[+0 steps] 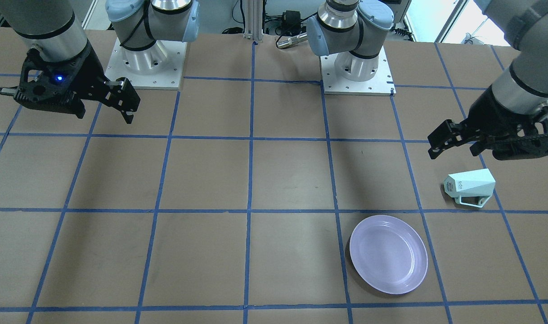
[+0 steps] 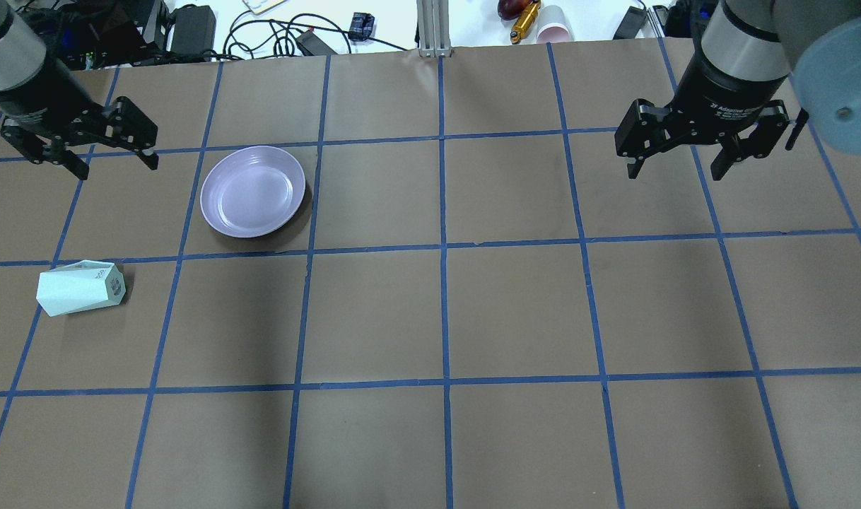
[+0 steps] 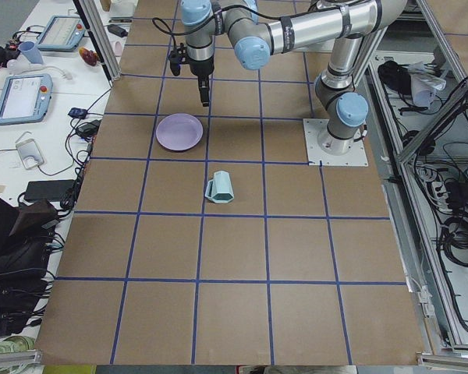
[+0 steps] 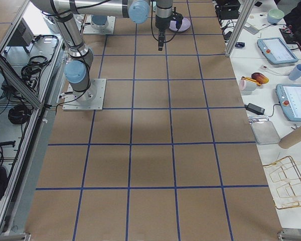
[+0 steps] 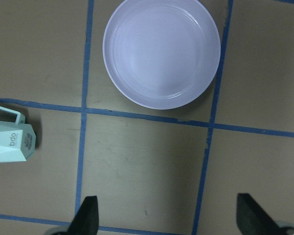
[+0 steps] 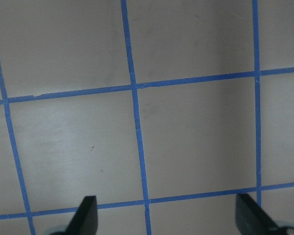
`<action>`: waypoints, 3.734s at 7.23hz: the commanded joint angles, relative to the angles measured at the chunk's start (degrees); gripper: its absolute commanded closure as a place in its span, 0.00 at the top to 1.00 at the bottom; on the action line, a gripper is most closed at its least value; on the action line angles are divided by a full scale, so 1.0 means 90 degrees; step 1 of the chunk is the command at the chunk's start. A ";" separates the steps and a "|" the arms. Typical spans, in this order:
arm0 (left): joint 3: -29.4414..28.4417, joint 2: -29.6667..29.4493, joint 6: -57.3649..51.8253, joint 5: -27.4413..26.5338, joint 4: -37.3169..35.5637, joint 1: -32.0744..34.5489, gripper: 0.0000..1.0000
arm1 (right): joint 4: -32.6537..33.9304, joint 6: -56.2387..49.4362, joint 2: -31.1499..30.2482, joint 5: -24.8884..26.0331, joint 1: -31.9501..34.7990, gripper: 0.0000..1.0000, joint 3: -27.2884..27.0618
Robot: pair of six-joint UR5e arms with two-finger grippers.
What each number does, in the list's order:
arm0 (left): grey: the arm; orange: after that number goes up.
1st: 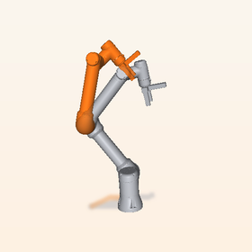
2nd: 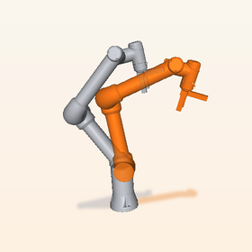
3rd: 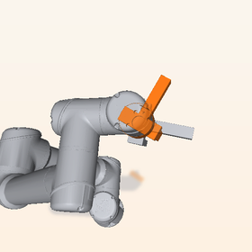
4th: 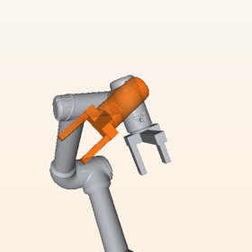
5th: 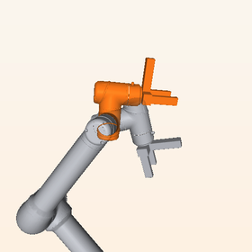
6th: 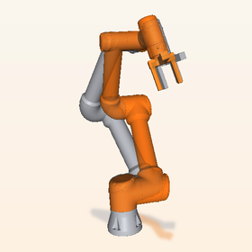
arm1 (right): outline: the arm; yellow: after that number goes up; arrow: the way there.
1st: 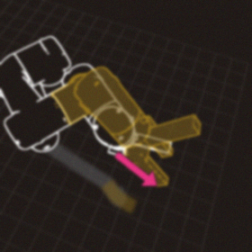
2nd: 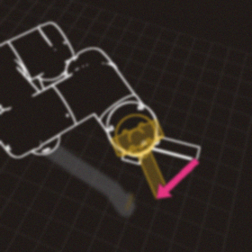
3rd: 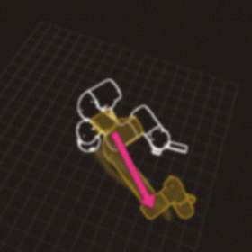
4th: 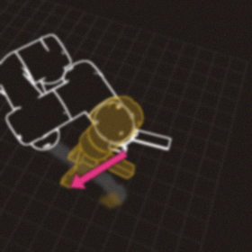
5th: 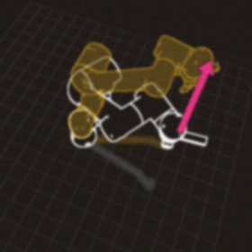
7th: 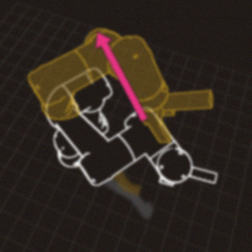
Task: Flip cup and place on plate
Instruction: 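Move the left gripper away from the plate toward the lying mint mug, then lower the left gripper down to the mint mug's open rim, then close the left gripper on the mug's rim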
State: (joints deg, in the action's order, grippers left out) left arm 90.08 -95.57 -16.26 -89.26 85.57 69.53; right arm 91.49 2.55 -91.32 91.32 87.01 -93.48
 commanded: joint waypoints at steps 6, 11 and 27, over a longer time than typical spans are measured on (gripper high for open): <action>0.0020 -0.0796 -0.2879 0.0502 0.0004 -0.2362 1.00 | 0.0000 0.0000 0.0000 0.0000 0.0000 1.00 0.0005; 0.0020 -0.1763 -0.4060 0.1419 -0.0006 -0.3194 1.00 | 0.0000 0.0000 0.0000 -0.0010 0.0000 1.00 0.0005; -0.0018 -0.2322 -0.3577 0.1871 0.0277 -0.3136 0.00 | 0.0000 0.0000 0.0000 -0.0020 0.0000 1.00 0.0005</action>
State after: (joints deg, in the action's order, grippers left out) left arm 90.82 -117.50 -50.64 -72.42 88.03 40.93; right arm 91.49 2.55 -91.32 91.14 87.01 -93.43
